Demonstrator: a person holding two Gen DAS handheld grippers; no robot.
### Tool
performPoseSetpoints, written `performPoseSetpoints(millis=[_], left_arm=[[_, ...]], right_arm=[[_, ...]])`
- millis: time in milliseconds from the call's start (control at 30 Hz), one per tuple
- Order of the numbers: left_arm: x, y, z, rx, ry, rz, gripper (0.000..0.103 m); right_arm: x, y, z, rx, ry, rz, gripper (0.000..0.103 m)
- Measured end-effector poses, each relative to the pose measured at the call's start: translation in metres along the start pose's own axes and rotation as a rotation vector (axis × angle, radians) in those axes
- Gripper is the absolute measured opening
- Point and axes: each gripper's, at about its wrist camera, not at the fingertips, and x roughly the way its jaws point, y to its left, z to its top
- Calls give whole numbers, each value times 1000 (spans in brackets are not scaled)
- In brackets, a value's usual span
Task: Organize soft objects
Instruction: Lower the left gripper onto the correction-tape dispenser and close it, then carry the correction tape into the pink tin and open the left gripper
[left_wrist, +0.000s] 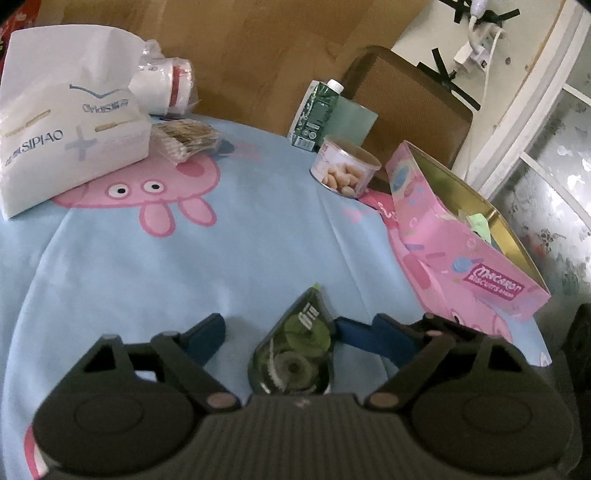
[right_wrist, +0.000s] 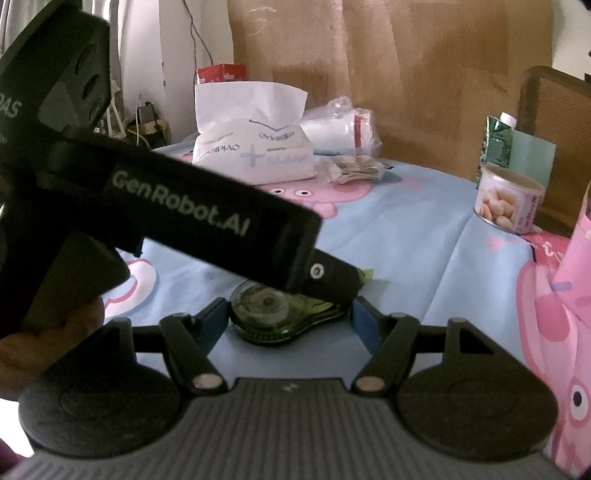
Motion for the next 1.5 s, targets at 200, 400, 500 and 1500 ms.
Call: performPoseSetpoints(millis=[200, 400, 500, 1500], left_arm=[[2, -6, -3, 18, 12, -22, 64], [0, -1, -3, -10, 5, -33, 56], [0, 0, -3, -13, 1, -35, 53], [-7, -5, 5, -15, -30, -127, 51]], right_arm=[[-5, 3, -1, -7, -27, -6, 75], [-7, 3, -2, -8, -31, -21, 75], [-7, 4, -3, -11, -32, -26, 75], [-27, 4, 0, -30, -156, -100, 74]])
